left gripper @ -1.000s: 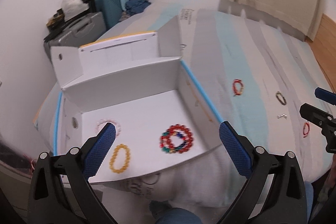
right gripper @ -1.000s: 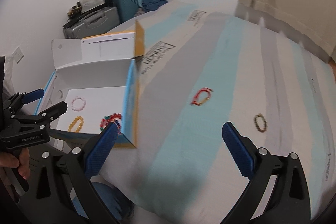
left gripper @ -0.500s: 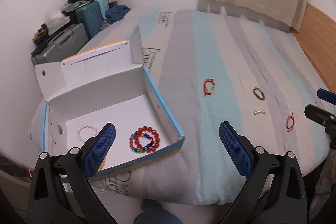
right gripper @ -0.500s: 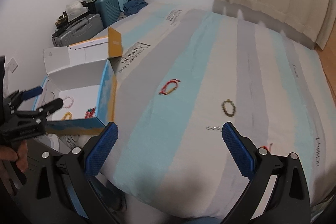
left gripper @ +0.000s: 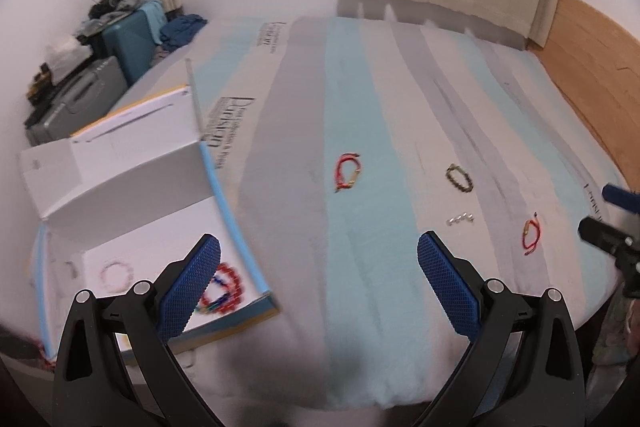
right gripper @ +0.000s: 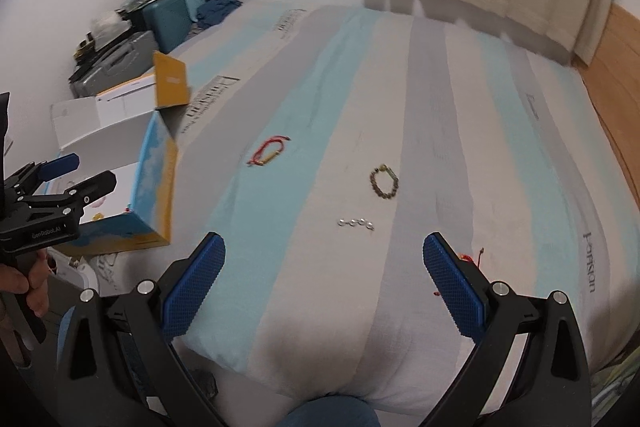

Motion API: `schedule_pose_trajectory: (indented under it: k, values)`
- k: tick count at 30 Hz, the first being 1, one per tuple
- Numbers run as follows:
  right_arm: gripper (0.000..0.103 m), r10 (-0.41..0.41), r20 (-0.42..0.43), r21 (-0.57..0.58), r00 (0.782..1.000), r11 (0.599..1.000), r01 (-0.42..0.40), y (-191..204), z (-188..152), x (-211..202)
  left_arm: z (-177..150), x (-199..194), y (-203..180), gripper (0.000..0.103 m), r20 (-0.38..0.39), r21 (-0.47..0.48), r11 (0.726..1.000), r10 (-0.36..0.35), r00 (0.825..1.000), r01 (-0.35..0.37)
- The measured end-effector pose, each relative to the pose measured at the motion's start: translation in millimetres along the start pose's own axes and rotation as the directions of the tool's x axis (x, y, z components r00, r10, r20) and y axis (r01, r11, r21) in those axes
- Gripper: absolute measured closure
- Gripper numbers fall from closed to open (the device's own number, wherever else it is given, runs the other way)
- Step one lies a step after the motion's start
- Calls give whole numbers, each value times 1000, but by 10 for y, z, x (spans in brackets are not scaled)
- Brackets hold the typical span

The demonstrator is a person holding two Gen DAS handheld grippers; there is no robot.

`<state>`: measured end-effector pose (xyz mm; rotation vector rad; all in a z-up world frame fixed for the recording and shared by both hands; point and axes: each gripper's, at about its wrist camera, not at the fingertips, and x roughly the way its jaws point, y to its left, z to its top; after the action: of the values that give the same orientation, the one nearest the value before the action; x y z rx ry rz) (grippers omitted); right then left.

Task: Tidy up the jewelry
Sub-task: 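Move both tools back toward the red cord bracelet and pearl strand on the bed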

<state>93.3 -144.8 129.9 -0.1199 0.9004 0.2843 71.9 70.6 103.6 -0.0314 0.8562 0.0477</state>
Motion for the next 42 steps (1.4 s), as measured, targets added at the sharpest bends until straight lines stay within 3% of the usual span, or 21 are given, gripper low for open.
schedule_pose_trajectory:
  k: [14, 17, 22, 33, 42]
  values:
    - [8, -43, -7, 5, 999, 999, 43, -243, -83, 843, 339, 1068, -442, 6, -21, 80, 995, -62, 998, 64]
    - [8, -93, -8, -21, 996, 995, 93, -216, -126, 1020, 346, 1223, -505, 6, -16, 90, 992, -89, 996, 90]
    - [8, -81, 10, 7, 997, 997, 81, -164, -252, 1341, 274, 1474, -500, 6, -11, 109, 992, -68, 998, 69]
    - [8, -48, 6, 191, 999, 980, 46, -318, -377, 2034, 347, 2222, -446, 6, -52, 92, 994, -61, 997, 65]
    - [17, -29, -31, 217, 999, 975, 35, -439, -393, 2436, 411, 2672, -522, 6, -78, 100, 991, -83, 993, 91]
